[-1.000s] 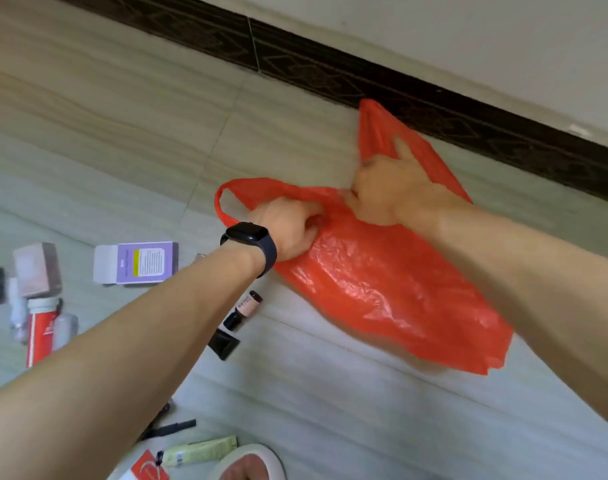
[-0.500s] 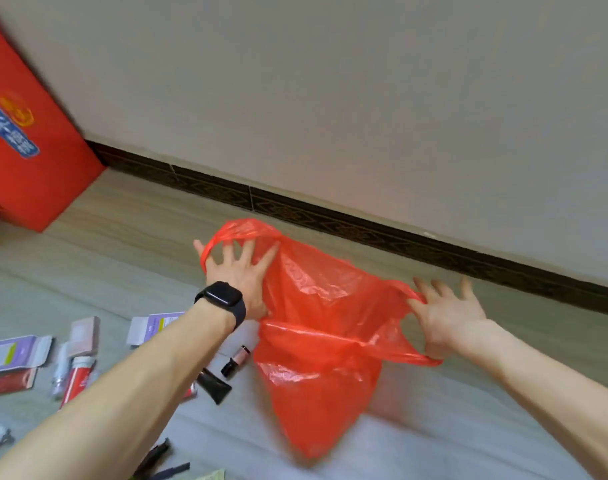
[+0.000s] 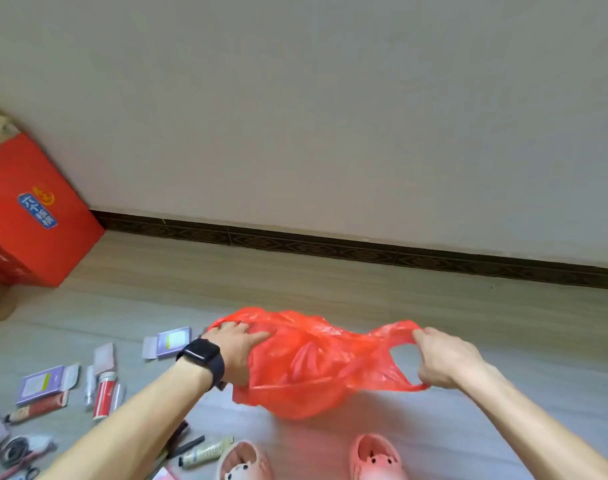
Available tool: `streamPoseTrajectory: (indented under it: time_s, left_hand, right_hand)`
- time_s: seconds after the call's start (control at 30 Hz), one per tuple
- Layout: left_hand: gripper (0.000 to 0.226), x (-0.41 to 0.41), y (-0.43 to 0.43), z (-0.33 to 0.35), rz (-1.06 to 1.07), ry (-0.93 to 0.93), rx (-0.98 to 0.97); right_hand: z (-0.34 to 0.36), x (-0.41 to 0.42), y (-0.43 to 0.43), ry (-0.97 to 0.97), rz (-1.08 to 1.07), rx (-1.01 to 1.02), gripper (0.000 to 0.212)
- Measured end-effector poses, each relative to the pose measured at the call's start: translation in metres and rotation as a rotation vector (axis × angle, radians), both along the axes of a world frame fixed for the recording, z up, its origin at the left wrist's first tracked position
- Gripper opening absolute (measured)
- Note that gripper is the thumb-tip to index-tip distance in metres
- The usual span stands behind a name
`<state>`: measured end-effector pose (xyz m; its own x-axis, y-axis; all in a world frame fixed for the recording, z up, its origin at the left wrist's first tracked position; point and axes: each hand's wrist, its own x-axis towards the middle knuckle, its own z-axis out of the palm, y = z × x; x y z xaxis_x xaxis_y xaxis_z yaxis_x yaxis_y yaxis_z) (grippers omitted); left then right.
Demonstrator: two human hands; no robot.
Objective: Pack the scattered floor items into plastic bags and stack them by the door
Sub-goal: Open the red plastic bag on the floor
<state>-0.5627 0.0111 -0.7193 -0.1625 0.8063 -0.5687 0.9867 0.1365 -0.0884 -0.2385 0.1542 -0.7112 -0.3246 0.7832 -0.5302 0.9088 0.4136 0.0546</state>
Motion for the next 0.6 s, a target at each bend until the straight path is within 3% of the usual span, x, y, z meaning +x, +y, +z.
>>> streamPoseTrajectory:
  time_s: [0.27, 0.5, 0.6]
  left_hand:
    - [0.059, 0.027, -0.007, 0.043, -0.206, 0.102, 0.283]
    - [0.040, 0.082, -0.017, 0.017, -0.468, -0.009, 0.169]
    - [0.051, 0.095, -0.002, -0.001, -0.591, -0.035, 0.188]
  right_hand:
    - [0.024, 0.027, -0.012, 0.127, 0.028, 0.158, 0.065]
    - [0.000, 0.023, -0.060, 0.147, 0.377, 0.334, 0.056]
    - [-0.009, 0.013, -0.067, 0.313, 0.570, 0.471, 0.040]
